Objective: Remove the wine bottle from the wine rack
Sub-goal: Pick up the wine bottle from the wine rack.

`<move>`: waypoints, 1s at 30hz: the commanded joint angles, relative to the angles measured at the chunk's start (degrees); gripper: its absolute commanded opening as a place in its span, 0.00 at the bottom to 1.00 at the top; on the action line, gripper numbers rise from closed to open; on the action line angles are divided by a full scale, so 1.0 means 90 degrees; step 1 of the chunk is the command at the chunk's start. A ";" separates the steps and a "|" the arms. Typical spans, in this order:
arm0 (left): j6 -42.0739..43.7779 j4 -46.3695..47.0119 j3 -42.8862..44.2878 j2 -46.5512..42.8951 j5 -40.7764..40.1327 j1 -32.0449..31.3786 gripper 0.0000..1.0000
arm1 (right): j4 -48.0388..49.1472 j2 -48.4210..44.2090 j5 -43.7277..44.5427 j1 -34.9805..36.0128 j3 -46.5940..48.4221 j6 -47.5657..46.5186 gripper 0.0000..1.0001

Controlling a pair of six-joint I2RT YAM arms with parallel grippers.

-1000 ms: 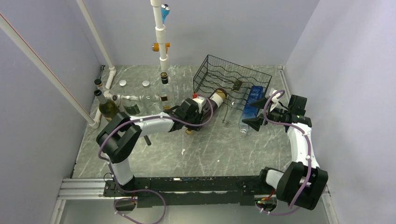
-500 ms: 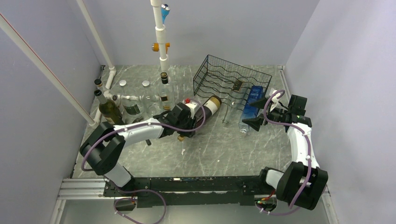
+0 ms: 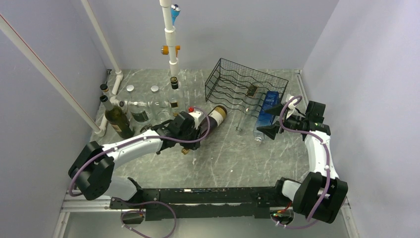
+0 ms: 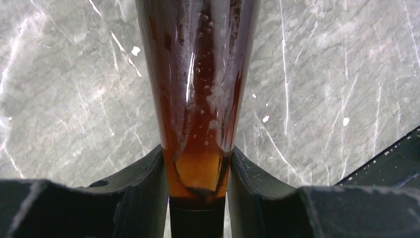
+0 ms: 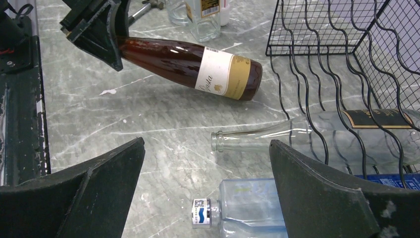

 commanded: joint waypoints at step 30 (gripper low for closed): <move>-0.0276 -0.1575 0.1419 -0.1319 0.1573 0.0110 0.00 | -0.1421 0.1028 0.1376 0.3578 0.1436 -0.3433 1.00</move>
